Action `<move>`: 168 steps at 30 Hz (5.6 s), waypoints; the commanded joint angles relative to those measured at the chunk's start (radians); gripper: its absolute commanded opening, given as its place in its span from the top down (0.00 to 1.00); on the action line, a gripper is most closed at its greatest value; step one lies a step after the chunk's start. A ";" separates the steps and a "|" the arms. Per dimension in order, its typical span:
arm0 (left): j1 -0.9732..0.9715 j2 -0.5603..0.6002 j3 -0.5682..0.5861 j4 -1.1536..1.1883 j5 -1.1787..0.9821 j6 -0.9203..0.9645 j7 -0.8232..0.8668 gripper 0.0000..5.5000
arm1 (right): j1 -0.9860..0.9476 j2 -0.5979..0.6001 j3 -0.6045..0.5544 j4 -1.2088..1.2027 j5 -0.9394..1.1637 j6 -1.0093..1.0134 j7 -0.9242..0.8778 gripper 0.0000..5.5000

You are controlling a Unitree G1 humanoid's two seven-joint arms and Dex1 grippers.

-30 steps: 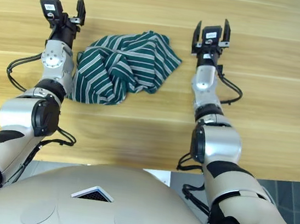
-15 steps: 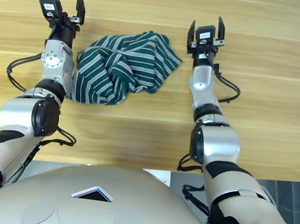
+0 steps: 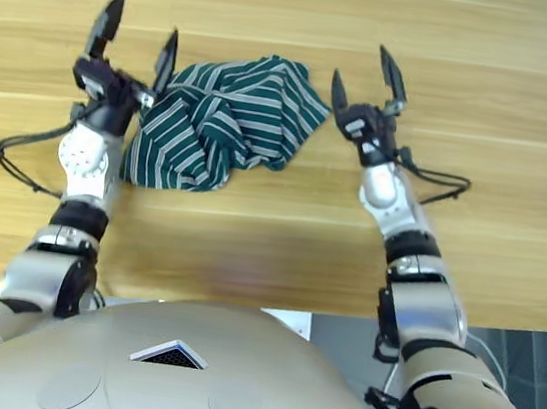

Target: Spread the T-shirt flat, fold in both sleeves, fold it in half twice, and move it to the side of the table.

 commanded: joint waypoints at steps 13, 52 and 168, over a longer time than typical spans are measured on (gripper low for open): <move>0.309 0.280 -0.153 -0.536 0.289 0.303 -0.122 0.31 | 0.117 -0.071 0.184 -0.505 -0.073 0.149 0.442 0.34; 0.685 0.587 -0.042 -0.867 0.113 0.304 -0.205 0.31 | 0.572 -0.525 -0.041 -0.831 0.153 0.209 0.600 0.34; -0.978 0.145 -0.060 0.851 0.315 0.459 0.575 1.00 | -0.869 0.044 0.029 0.519 0.230 0.343 -0.173 1.00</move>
